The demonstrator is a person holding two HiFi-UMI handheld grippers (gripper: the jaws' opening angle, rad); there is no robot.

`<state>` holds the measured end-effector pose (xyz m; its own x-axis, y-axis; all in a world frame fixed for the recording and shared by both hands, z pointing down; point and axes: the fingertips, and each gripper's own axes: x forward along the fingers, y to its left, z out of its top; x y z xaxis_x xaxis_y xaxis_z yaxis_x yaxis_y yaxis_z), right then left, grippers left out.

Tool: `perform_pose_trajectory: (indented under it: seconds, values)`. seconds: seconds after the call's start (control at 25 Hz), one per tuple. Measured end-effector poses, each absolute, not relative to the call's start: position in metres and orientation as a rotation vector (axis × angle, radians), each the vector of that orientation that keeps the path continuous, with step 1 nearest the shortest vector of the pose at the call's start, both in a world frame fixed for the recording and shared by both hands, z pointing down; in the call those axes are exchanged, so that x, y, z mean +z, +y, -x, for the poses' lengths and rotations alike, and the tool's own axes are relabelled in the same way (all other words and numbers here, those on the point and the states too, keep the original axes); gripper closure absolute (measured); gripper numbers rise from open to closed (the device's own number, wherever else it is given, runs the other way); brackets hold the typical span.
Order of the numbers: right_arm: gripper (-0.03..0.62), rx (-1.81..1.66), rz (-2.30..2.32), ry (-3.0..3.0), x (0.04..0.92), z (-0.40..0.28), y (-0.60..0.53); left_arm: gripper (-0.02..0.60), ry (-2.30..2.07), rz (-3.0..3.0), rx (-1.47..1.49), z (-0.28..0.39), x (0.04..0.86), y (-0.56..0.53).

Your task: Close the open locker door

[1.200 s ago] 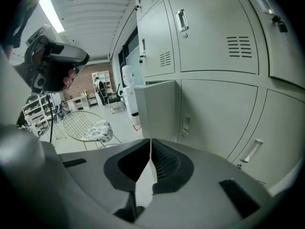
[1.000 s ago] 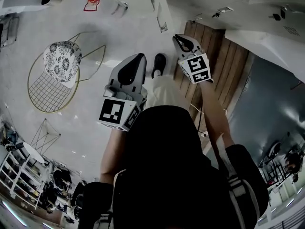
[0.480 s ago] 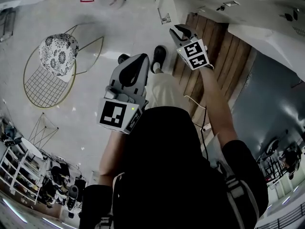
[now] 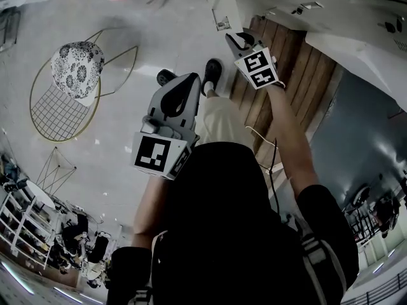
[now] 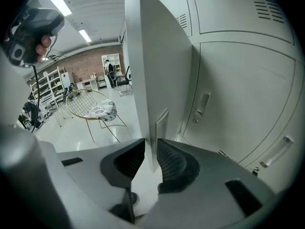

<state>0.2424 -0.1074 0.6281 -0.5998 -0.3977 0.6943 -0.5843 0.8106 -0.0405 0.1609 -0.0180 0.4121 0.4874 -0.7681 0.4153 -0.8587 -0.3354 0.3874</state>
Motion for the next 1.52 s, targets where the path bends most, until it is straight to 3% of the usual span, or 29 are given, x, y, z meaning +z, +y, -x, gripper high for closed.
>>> perform_pose_trajectory:
  seconds: [0.76,1.52]
  values:
    - [0.531,0.375,-0.7,-2.305,0.628,-0.224,-0.103,0.565,-1.356,-2.176,0.196,-0.158,0.414,-0.026]
    - [0.543,0.512,-0.771,-2.296,0.63,-0.156,-0.096,0.564,-1.389,-2.148,0.127,-0.085,0.414,-0.02]
